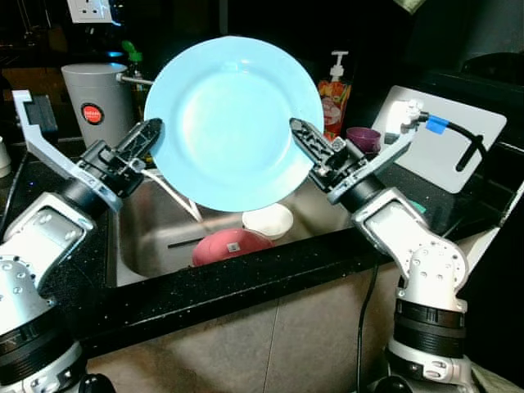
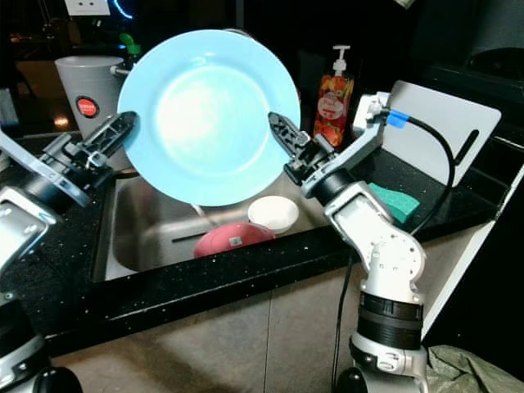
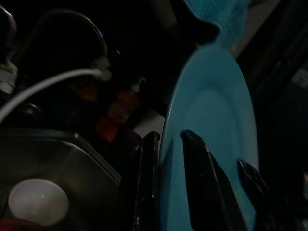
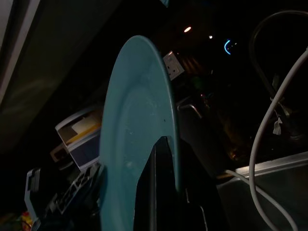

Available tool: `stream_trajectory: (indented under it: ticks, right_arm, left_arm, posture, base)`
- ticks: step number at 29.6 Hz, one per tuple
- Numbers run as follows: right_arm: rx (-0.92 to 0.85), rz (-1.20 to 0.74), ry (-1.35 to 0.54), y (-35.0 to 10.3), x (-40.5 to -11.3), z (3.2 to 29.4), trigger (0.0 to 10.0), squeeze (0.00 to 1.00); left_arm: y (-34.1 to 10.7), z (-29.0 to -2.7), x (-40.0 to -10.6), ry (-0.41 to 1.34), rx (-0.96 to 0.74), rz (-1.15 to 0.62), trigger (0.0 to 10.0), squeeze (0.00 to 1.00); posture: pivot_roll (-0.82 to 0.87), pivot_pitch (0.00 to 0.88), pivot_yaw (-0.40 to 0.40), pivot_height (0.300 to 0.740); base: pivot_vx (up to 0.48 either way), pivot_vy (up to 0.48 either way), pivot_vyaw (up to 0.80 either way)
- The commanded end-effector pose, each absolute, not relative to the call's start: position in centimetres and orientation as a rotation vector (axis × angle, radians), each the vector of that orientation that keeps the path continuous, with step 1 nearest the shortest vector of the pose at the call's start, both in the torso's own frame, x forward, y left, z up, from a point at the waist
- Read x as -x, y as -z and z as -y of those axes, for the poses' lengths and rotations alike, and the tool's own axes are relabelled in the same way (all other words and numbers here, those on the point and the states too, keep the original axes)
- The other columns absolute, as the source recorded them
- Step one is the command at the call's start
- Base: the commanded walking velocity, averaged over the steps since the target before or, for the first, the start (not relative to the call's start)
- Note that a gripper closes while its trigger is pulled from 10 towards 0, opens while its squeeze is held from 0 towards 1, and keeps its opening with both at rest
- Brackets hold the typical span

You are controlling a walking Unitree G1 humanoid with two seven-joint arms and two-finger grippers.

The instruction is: Kitchen organization

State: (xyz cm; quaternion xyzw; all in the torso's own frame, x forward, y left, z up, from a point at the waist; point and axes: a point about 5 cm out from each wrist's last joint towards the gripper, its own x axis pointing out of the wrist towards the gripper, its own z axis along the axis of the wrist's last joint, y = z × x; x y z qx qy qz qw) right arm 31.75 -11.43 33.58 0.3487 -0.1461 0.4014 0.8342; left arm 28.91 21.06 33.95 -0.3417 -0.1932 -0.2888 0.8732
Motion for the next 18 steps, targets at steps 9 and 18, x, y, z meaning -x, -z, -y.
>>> stream_trajectory:
  ticks: [9, 18]
  right_arm:
    - [-0.709, 0.329, -0.807, -33.7, -31.9, 12.0, 0.0, 0.00]
    - [-0.733, 0.387, -0.667, -34.2, -33.3, 14.0, 3.5, 0.00]
  left_arm:
    - [-33.1, -22.7, -29.8, 0.432, 0.714, 0.375, 10.0, 0.00]
    - [-31.4, -25.7, -30.6, 0.198, 0.656, 0.325, 10.0, 0.00]
  posture:
    - [0.13, 0.047, -0.031, 0.740]
    - [0.13, 0.045, -0.040, 0.740]
  base:
    - [0.000, 0.000, 0.00]
    - [0.000, 0.000, 0.00]
